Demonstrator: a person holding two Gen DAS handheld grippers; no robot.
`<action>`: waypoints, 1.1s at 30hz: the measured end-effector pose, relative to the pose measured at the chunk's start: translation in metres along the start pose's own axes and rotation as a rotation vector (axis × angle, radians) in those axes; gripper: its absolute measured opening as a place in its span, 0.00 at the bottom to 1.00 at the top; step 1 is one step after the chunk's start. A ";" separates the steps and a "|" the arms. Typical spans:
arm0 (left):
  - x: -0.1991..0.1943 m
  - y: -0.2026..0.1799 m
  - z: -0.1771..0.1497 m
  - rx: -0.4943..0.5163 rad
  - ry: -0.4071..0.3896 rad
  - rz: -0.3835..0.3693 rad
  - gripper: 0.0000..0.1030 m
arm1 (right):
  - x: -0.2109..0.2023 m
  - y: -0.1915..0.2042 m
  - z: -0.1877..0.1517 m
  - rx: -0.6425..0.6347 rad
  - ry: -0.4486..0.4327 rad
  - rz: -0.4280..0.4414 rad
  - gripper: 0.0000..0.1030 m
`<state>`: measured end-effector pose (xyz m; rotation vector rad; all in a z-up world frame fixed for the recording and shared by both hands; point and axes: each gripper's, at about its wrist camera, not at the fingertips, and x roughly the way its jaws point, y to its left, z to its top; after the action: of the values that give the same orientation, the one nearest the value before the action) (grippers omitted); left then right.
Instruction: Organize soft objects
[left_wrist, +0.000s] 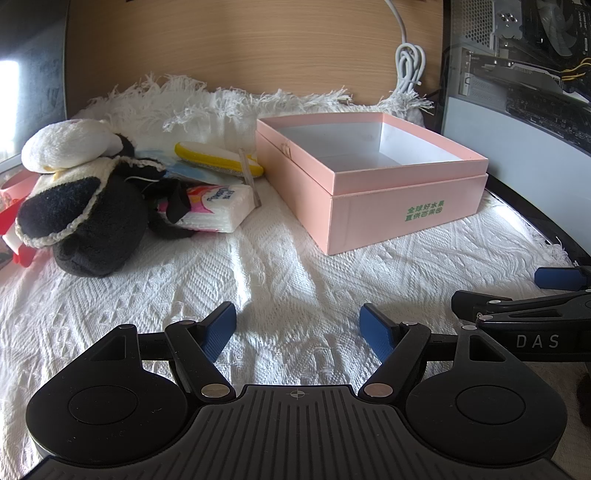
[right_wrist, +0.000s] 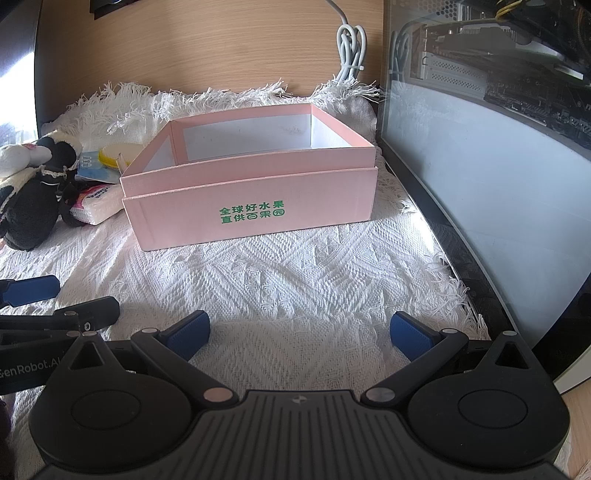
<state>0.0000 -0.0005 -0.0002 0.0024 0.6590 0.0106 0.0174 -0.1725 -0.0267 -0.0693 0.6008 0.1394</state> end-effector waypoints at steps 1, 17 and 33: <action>0.000 0.000 0.000 0.000 0.000 0.000 0.77 | 0.000 0.000 0.000 0.000 0.000 0.000 1.00; -0.002 -0.001 -0.005 0.000 0.000 0.000 0.78 | 0.000 -0.001 -0.001 -0.001 -0.001 0.003 1.00; -0.005 -0.003 -0.012 0.007 -0.001 0.005 0.77 | 0.003 -0.004 0.009 -0.026 0.079 0.044 1.00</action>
<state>-0.0119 -0.0035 -0.0067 0.0113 0.6580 0.0135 0.0253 -0.1748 -0.0204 -0.0871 0.6800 0.1874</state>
